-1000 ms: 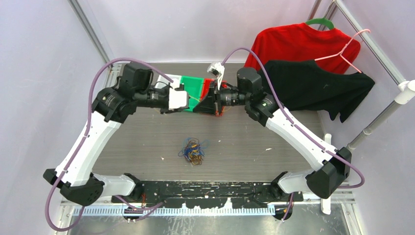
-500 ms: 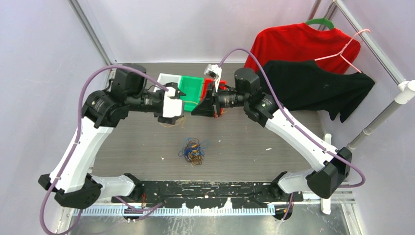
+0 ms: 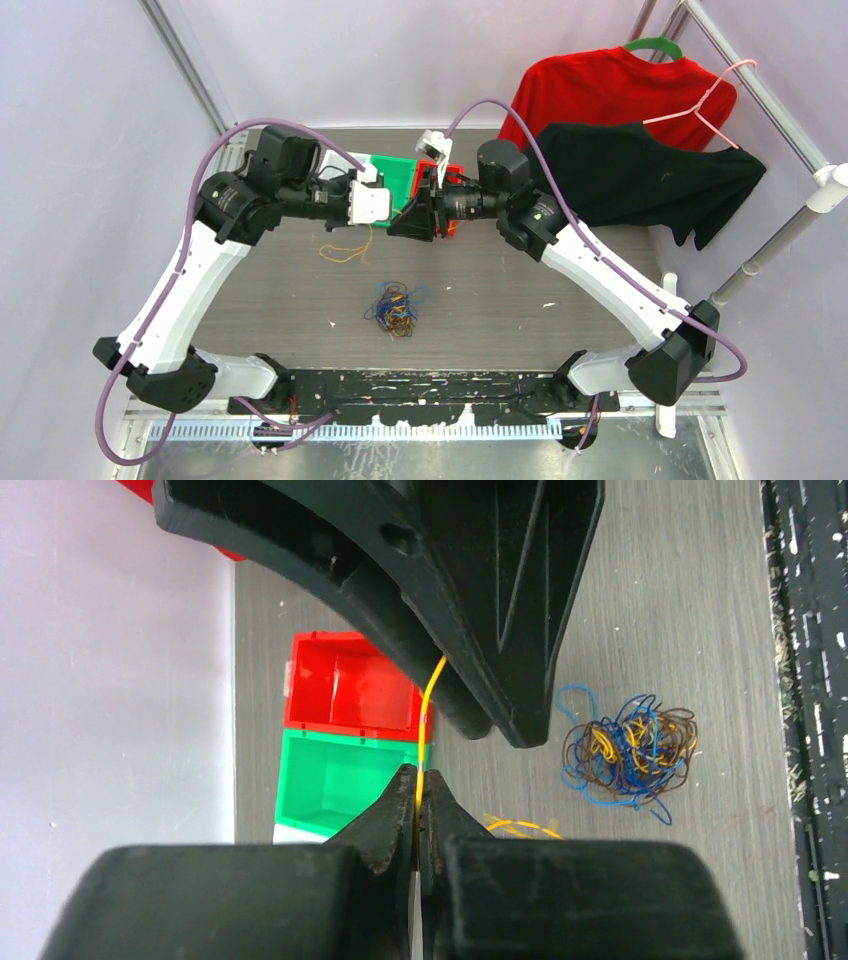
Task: Untangle the cables
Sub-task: Adjust the cable.
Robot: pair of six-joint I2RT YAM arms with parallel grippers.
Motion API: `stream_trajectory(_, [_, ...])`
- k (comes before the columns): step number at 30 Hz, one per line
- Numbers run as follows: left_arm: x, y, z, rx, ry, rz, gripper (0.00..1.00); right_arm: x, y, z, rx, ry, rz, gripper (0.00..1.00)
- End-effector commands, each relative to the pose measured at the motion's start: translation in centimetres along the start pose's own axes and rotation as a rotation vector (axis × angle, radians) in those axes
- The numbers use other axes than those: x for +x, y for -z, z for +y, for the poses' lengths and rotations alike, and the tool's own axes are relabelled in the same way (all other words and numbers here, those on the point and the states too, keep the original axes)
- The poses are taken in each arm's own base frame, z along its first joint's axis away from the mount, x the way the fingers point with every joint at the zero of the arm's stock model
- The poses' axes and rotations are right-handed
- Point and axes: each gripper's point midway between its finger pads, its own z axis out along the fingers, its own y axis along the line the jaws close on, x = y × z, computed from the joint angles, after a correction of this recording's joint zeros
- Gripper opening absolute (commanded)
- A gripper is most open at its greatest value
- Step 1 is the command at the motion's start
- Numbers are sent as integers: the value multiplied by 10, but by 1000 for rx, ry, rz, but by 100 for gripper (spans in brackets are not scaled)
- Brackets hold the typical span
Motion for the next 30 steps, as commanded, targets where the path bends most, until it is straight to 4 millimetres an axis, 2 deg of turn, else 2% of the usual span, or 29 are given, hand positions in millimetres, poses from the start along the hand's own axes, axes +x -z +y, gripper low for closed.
stream_trajectory(1, [-34, 20, 0, -31, 54, -101, 0, -19, 4, -10, 91, 59, -114, 44])
stream_trajectory(5, [-41, 18, 2, -46, 169, -137, 0, -32, 9, -26, 188, 36, -275, 59])
stream_trajectory(8, [-45, 14, 7, -66, 272, -162, 0, -37, 12, -27, 205, 38, -374, 76])
stream_trajectory(9, [-49, 18, 7, -81, 291, -180, 0, -37, 12, -26, 212, 49, -398, 85])
stream_trajectory(10, [-54, 22, 9, -105, 300, -200, 0, -38, 12, -25, 225, 64, -421, 89])
stream_trajectory(15, [-61, 23, 26, -203, 378, -268, 0, -47, 5, -15, 213, 89, -509, 94])
stream_trajectory(22, [-61, 26, 39, -286, 372, -296, 0, -44, -10, 2, 123, 57, -527, 93])
stream_trajectory(24, [-62, 27, 40, -295, 362, -298, 0, -45, -5, 1, 143, 43, -546, 93])
stream_trajectory(28, [-62, 30, 38, -297, 318, -297, 0, -40, 13, -22, 312, 26, -543, 93])
stream_trajectory(30, [-63, 31, 35, -285, 294, -294, 0, -35, 23, -20, 322, 40, -541, 94])
